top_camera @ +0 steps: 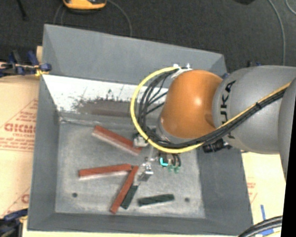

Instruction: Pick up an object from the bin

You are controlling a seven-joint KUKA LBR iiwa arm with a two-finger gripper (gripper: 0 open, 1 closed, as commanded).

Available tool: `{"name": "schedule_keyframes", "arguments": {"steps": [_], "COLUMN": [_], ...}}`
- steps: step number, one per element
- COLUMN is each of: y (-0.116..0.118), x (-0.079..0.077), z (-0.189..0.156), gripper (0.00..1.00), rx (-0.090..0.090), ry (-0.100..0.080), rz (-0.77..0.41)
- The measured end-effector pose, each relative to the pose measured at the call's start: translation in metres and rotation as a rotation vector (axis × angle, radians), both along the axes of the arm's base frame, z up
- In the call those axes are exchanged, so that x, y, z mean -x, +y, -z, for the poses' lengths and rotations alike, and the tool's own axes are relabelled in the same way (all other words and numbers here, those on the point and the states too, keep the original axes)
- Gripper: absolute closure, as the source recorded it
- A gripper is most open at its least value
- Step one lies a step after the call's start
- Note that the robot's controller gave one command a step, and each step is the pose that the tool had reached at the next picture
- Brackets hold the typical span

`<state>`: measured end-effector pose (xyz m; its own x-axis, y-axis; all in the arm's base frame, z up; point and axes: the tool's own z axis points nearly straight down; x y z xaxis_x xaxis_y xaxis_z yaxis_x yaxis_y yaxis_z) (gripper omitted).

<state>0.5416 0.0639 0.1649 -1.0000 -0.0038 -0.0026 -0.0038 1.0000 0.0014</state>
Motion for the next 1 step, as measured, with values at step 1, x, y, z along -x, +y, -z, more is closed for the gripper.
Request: {"name": "schedule_keyframes", "arguments": {"steps": [1], "y": [0.0117], "x": [-0.0356], "z": [0.0855], "gripper": [1.00], "rx": [0.000], "ry": [0.005], "rz": [0.142]}}
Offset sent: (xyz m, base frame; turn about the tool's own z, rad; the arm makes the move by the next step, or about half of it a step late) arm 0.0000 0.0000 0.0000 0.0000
